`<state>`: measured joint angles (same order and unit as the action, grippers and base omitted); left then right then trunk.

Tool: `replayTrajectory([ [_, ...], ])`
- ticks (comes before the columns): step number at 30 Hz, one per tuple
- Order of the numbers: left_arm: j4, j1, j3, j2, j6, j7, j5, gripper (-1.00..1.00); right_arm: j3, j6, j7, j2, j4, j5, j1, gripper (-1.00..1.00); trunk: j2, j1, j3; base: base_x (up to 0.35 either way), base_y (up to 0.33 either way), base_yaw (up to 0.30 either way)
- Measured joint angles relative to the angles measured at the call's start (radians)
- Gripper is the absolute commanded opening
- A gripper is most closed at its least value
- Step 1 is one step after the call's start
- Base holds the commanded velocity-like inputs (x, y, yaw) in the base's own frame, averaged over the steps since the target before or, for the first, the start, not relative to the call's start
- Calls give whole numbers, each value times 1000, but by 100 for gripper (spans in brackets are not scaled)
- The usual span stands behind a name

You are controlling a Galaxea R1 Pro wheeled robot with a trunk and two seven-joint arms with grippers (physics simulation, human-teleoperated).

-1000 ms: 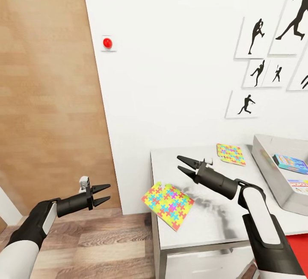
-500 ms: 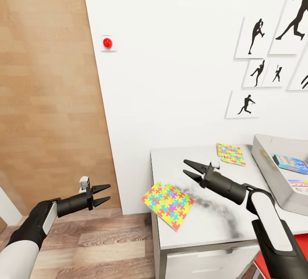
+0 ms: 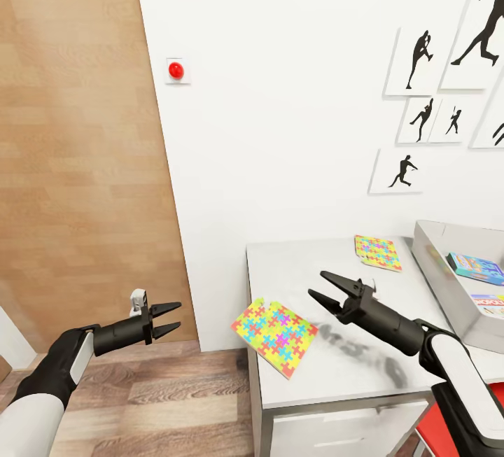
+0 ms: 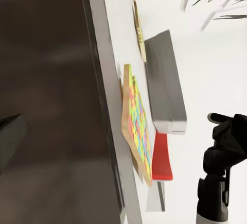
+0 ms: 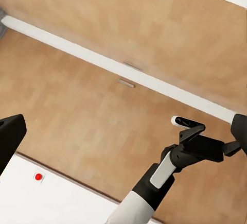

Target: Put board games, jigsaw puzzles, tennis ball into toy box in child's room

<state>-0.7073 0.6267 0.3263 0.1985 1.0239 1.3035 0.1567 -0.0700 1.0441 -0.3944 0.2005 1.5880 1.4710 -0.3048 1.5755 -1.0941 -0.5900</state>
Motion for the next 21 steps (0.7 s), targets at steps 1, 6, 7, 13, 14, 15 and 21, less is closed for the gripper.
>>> replayTrajectory([
  [1,0,0,0,0,0,0,0,100,0,0,-1,0,0,0,0,100,0,0,0,0,0,0],
  [6,1,0,-4,-3,1,-2,-3,100,-1,0,-5,-2,0,0,0,100,0,0,0,0,0,0],
  [7,1,0,-5,-4,1,-3,-4,100,-1,0,-5,-3,0,0,0,100,0,0,0,0,0,0],
  [13,3,0,-7,-6,1,-5,-6,100,-1,0,-5,-10,0,-1,0,100,21,-11,-9,0,0,0],
  [14,3,0,-7,-6,1,-5,-6,100,-1,0,-5,-11,0,-1,0,100,28,-15,-12,0,0,0],
  [15,3,0,-7,-2,2,-3,-6,100,-1,0,-5,-11,0,-1,0,100,35,-19,-16,0,0,0],
  [21,3,0,-2,24,6,4,-1,100,-1,0,-5,-13,0,-1,0,100,49,-27,-22,0,0,0],
])
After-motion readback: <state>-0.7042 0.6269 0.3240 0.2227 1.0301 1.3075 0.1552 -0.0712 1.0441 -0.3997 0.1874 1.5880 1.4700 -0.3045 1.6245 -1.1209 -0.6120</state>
